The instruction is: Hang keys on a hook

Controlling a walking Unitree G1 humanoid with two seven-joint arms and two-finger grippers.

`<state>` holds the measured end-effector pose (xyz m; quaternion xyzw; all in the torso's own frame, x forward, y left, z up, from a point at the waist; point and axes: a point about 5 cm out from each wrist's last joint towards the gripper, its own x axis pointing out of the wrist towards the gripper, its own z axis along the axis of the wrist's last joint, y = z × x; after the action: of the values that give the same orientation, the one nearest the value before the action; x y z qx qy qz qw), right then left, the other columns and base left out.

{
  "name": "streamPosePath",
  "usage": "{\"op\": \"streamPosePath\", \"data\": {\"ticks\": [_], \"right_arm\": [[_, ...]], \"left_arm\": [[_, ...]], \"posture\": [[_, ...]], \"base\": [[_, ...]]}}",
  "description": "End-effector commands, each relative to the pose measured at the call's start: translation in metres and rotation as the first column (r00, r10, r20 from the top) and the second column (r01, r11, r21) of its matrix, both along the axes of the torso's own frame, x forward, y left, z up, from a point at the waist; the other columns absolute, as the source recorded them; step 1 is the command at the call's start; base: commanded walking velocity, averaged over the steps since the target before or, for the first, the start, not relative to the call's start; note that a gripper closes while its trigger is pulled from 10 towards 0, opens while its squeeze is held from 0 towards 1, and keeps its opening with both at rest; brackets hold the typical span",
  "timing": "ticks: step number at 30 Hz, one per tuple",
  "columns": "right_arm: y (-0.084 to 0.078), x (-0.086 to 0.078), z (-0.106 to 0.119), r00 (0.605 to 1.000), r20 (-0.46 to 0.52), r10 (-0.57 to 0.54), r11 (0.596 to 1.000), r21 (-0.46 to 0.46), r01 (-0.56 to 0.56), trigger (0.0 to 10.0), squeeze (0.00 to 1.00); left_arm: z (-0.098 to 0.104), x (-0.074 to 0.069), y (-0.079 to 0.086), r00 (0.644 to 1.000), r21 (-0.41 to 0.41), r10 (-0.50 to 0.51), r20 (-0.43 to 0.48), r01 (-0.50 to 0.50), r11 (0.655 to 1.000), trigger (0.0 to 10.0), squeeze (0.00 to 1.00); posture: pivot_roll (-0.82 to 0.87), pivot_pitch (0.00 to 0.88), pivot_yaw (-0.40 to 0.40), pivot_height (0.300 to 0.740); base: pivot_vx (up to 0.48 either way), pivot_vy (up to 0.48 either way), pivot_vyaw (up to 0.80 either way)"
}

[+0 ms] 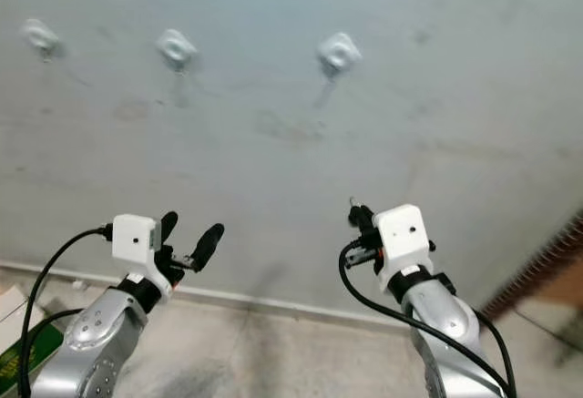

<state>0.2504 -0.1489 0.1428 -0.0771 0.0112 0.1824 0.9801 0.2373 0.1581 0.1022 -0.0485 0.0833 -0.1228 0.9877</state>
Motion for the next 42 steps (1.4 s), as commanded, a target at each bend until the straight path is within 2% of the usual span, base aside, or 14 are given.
{"op": "streamPosePath", "data": {"ticks": [1, 9, 18, 22, 23, 25, 26, 30, 42], "right_arm": [[-0.01, -0.003, -0.002, 0.999, -0.009, -0.033, 0.999, -0.02, 0.032, 10.0, 0.0], [-0.008, 0.001, 0.001, 1.0, 0.003, -0.028, 0.999, -0.017, 0.028, 10.0, 0.0], [-0.003, 0.009, 0.009, 0.999, 0.026, 0.023, 0.999, -0.024, -0.022, 10.0, 0.0], [0.002, 0.021, 0.019, 0.997, 0.057, 0.045, 0.999, -0.008, -0.045, 10.0, 0.0], [0.004, 0.026, 0.023, 0.996, 0.071, 0.053, 0.999, -0.002, -0.053, 10.0, 0.0], [0.006, 0.028, 0.024, 0.995, 0.077, 0.058, 0.998, 0.0, -0.059, 10.0, 0.0], [0.013, 0.031, 0.027, 0.991, 0.092, 0.099, 0.995, -0.011, -0.099, 10.0, 0.0], [0.022, 0.042, 0.035, 0.982, 0.123, 0.14, 0.99, -0.009, -0.14, 10.0, 0.0], [0.026, 0.065, 0.057, 0.966, 0.181, 0.182, 0.982, 0.014, -0.188, 10.0, 0.0]], "left_arm": [[0.007, 0.002, -0.009, 0.999, -0.013, -0.025, 0.027, 0.025, 1.0, 10.0, 0.0], [0.008, 0.003, -0.01, 0.999, -0.023, -0.034, 0.043, 0.035, 0.999, 10.0, 0.0], [0.01, 0.002, -0.015, 0.993, 0.004, -0.103, 0.063, 0.103, 0.995, 10.0, 0.0], [0.019, 0.004, -0.025, 0.976, -0.023, -0.201, 0.087, 0.204, 0.979, 10.0, 0.0], [0.026, 0.005, -0.027, 0.963, 0.05, -0.233, 0.135, 0.228, 0.972, 10.0, 0.0], [0.03, 0.006, -0.029, 0.953, 0.101, -0.257, 0.162, 0.243, 0.965, 10.0, 0.0], [0.032, 0.006, -0.035, 0.944, 0.085, -0.292, 0.157, 0.281, 0.956, 10.0, 0.0], [0.037, 0.003, -0.044, 0.924, 0.062, -0.35, 0.152, 0.345, 0.937, 10.0, 0.0], [0.037, -0.002, -0.05, 0.904, 0.073, -0.404, 0.141, 0.397, 0.915, 10.0, 0.0]], "posture": [[-0.05, 0.037, 0.031, 0.74], [-0.05, 0.031, 0.031, 0.74], [-0.04, 0.031, 0.027, 0.74], [-0.04, 0.038, 0.026, 0.74], [-0.03, 0.043, 0.031, 0.74], [-0.03, 0.043, 0.031, 0.74], [-0.03, 0.046, 0.032, 0.74], [-0.01, 0.057, 0.032, 0.74], [0.0, 0.074, 0.04, 0.74]], "base": [[0.304, 0.0, 0.0], [0.114, 0.0, 0.0], [0.0, 0.0, 0.0], [0.0, 0.0, 0.0], [0.0, 0.0, 0.0], [0.0, 0.0, 0.0], [0.0, 0.0, 0.0], [0.0, 0.0, 0.0], [0.0, 0.0, 0.0]]}}
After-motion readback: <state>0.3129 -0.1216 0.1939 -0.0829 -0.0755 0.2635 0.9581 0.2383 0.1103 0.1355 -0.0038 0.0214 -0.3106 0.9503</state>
